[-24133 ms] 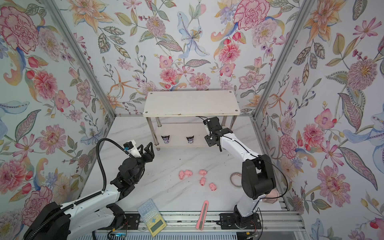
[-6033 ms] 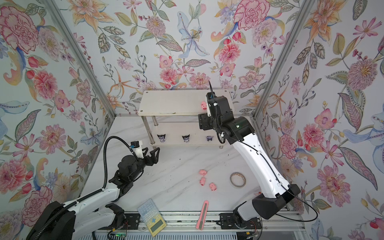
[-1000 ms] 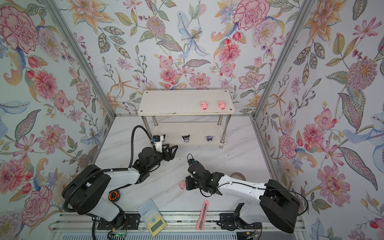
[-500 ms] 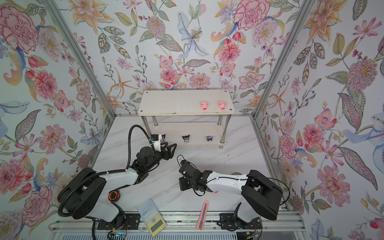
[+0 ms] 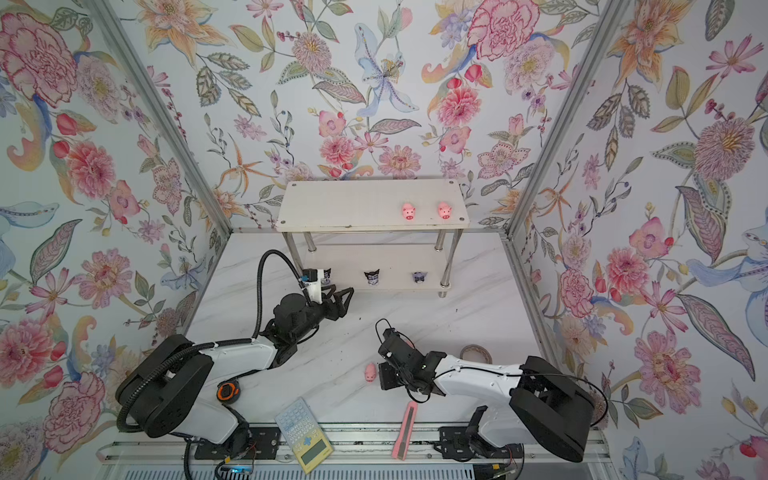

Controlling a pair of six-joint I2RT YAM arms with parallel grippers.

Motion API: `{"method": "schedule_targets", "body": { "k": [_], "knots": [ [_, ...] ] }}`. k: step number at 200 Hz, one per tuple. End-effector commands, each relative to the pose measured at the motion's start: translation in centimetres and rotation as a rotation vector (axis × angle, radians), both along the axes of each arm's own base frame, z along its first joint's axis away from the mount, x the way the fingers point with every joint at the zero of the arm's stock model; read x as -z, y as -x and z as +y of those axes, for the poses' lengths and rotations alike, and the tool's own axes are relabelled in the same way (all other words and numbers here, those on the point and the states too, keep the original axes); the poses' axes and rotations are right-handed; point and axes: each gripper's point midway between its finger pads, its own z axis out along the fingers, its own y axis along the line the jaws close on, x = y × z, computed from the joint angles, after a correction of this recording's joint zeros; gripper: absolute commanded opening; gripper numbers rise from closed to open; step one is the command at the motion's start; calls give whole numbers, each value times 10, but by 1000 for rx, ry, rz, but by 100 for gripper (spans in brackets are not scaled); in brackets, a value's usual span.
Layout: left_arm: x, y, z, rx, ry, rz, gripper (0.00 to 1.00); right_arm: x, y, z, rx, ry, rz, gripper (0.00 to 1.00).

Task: Place and organize the plastic toys onto the shelf

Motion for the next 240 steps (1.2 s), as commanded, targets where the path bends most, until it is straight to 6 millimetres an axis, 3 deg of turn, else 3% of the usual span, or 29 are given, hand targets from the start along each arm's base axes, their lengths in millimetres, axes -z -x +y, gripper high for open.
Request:
{"method": "schedule_targets", "body": {
  "k": [1,19,29,61,87,124,188,219,240],
  "knots": [
    [-7,1,-5,10,1,-20,76,-15,-1,-5,10,16,-18,21],
    [-8,1,-4,6,1,-24,76,-27,1,3,-16,12,-44,52],
    [-9,1,-4,7,1,-24,76,-30,2,10,-32,14,-56,61],
    [-11,0,-5,8,1,-25,76,-23,4,27,-81,71,-76,72],
    [-12,1,-3,3,-8,-27,76,-8,3,35,-99,136,-70,75],
    [-13,3,2,-10,-11,-31,77,3,-7,33,-77,197,-107,67],
    [-13,5,5,-17,-18,-34,77,0,-11,39,-88,180,-132,33],
    [-19,7,9,-27,-25,-47,77,-18,-12,37,-113,187,-147,27],
    [-27,10,15,-44,-32,-67,76,-51,-22,31,-135,209,-192,24]
  ]
}}
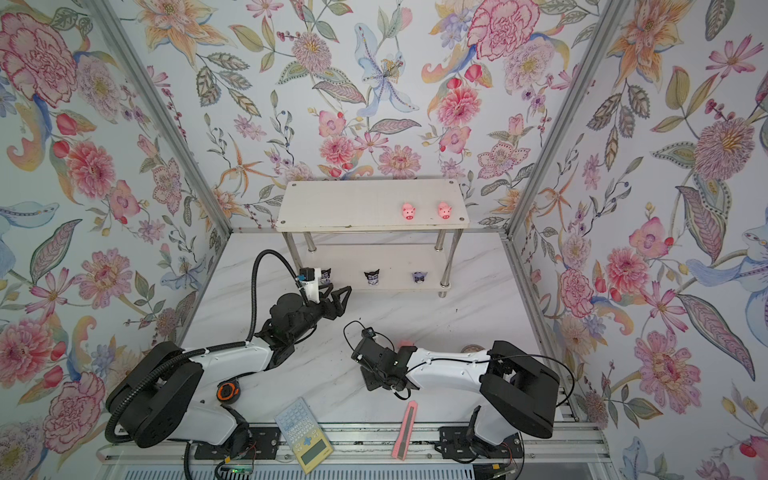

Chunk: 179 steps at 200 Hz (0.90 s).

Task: Place and organize the plastic toys onto the shelf

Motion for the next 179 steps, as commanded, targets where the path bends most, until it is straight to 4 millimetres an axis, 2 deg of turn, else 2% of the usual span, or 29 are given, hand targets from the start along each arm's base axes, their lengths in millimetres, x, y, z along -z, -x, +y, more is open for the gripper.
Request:
{"method": "schedule_targets", "body": {
  "k": [1,14,56,100,131,167,179],
  "knots": [
    [-11,6,7,-20,-24,-42,76,-46,-14,-3,-29,5,-76,24],
    [-18,7,11,-35,-26,-58,77,-73,-24,-8,-29,0,-105,21],
    [-31,16,30,-90,-39,-87,77,-180,-68,-14,-10,-81,-221,18],
    [-35,29,46,-128,-40,-93,77,-278,-119,-8,-37,-87,-366,19],
    [-36,39,61,-162,-49,-93,78,-318,-146,2,-51,-112,-425,19],
    [-36,50,82,-218,-74,-92,78,-343,-179,9,-43,-108,-472,20],
    [-35,54,89,-237,-78,-92,79,-345,-190,12,-41,-104,-483,20]
  ]
}}
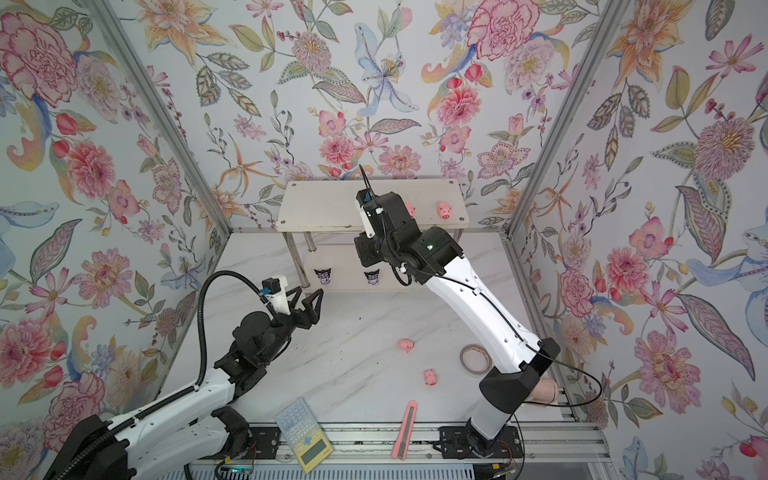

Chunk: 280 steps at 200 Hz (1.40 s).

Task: Place and organize the plastic toys onto the shelf
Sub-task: 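Carry the pig up above the shelf's upper tier with the right gripper, then lower the pig onto the upper tier beside the other pigs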

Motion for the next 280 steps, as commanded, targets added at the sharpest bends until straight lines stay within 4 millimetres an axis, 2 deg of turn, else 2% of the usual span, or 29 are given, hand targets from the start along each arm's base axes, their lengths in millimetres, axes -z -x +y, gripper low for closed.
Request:
{"method": "schedule_targets", "body": {
  "k": [1,47,87,117,120,124,172,226,259,280],
  "knots": [
    [12,8,15,-55,-51,24,79,4,-11,-2,-19,67,6,20],
    [18,22,39,-122,-75,44,79,2,-48,-4,17,72,-13,21],
    [19,30,53,-163,-88,49,79,3,-65,-7,21,45,-4,21],
    [23,31,56,-171,-81,57,79,9,-69,-1,3,41,8,24],
    [23,31,56,-170,-80,59,79,10,-78,-12,31,41,10,25],
    [24,31,55,-170,-79,60,79,11,-80,-14,36,39,14,25],
    [29,30,52,-155,-82,85,79,25,-95,-17,46,36,44,30],
    [27,30,54,-168,-85,78,81,33,-100,-11,34,16,69,46],
    [26,28,52,-165,-91,78,82,36,-101,-8,33,11,77,63],
    [25,27,51,-163,-94,76,83,33,-99,-7,34,6,73,69]
  ]
}}
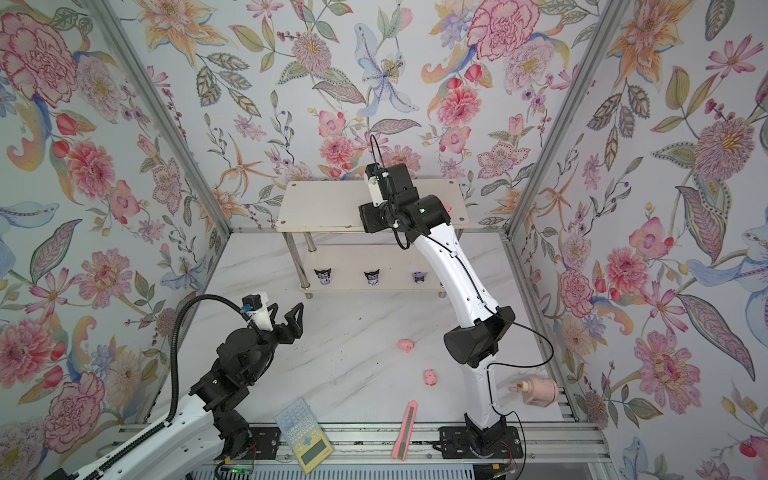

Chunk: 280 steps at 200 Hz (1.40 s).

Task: Place and organize the plastic toys onto the shelf
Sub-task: 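Lower the pig onto the upper tier beside the other pigs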

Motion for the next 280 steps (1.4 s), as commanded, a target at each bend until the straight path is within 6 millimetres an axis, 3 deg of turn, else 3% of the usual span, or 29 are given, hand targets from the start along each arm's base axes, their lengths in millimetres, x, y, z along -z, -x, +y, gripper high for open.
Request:
{"method": "schedule_targets", "body": {
  "k": [1,66,86,91,149,175,191,212,240,280],
  "knots": [
    [1,-1,1,-13,-14,3,83,18,1,3,-1,20,57,69],
    [-10,-4,-1,-11,-27,-26,84,-14,23,4,2,12,-12,77],
    [-14,-6,-3,-4,-31,-36,84,-25,28,-5,32,18,-40,78],
    [-15,-6,-4,-2,-31,-39,84,-28,38,5,8,18,-49,78],
    [-29,-10,-10,21,-37,-76,86,-50,84,-6,52,54,-105,81],
    [-29,-12,-16,40,-30,-88,86,-44,108,-15,69,83,-100,80],
    [-28,-15,-21,53,-31,-89,86,-41,115,-19,66,75,-98,72],
    [-26,-20,-29,76,-43,-82,86,-39,112,-21,62,48,-83,66],
    [-26,-22,-36,106,-38,-80,86,-36,96,-11,52,38,-70,76],
    [-28,-20,-34,103,-23,-86,86,-32,55,1,50,-1,-57,77]
  ]
}}
